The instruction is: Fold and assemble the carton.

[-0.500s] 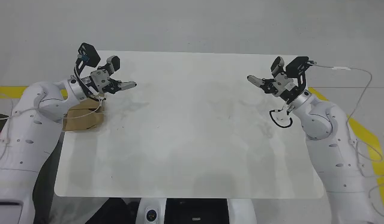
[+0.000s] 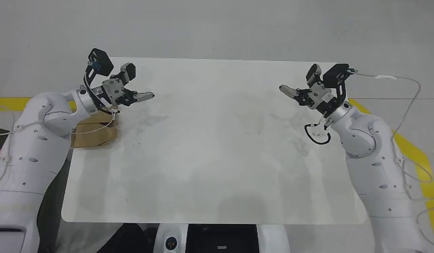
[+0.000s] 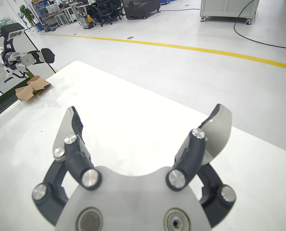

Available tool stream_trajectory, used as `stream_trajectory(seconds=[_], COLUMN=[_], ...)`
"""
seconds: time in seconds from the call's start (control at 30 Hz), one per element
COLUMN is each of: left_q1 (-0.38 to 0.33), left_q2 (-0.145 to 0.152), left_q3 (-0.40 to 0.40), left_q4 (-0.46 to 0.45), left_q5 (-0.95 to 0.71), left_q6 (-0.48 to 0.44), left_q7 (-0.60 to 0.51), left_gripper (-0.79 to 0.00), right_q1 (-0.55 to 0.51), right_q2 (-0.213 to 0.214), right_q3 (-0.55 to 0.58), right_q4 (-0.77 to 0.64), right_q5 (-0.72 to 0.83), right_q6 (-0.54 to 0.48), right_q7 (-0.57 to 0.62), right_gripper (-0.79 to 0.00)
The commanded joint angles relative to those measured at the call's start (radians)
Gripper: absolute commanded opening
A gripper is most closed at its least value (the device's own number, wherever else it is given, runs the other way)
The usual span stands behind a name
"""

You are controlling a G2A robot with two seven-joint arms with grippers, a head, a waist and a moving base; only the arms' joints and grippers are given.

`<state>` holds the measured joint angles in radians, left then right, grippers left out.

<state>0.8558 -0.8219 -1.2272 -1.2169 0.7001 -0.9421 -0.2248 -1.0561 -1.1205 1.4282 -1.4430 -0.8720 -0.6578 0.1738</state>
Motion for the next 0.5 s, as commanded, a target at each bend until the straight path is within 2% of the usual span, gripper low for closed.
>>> stream_trajectory(seconds=[0.0, 0.13, 0.23, 0.33, 0.47], left_q1=[0.012, 0.019, 0.007, -0.005, -0.025], left_q2=[-0.001, -0.006, -0.004, -0.001, 0.011], left_q3=[0.0, 0.004, -0.002, -0.015, -0.057], left_q4=[-0.005, 0.046, 0.079, 0.12, 0.179], left_q5=[0.002, -0.193, -0.378, -0.631, -0.814], left_q6=[0.032, 0.06, 0.083, 0.113, 0.148], left_q7=[0.002, -0.066, -0.177, -0.31, -0.444], left_gripper=[0.0, 0.0, 0.0, 0.0, 0.0], right_q1=[0.0, 0.0, 0.0, 0.0, 0.0], right_q2=[0.0, 0.0, 0.0, 0.0, 0.0], right_q3=[0.0, 0.0, 0.0, 0.0, 0.0], right_q4=[0.0, 0.0, 0.0, 0.0, 0.0], right_q5=[0.0, 0.0, 0.0, 0.0, 0.0], right_q6=[0.0, 0.0, 0.0, 0.0, 0.0], right_q7=[0.0, 0.0, 0.0, 0.0, 0.0], right_gripper=[0.0, 0.0, 0.0, 0.0, 0.0])
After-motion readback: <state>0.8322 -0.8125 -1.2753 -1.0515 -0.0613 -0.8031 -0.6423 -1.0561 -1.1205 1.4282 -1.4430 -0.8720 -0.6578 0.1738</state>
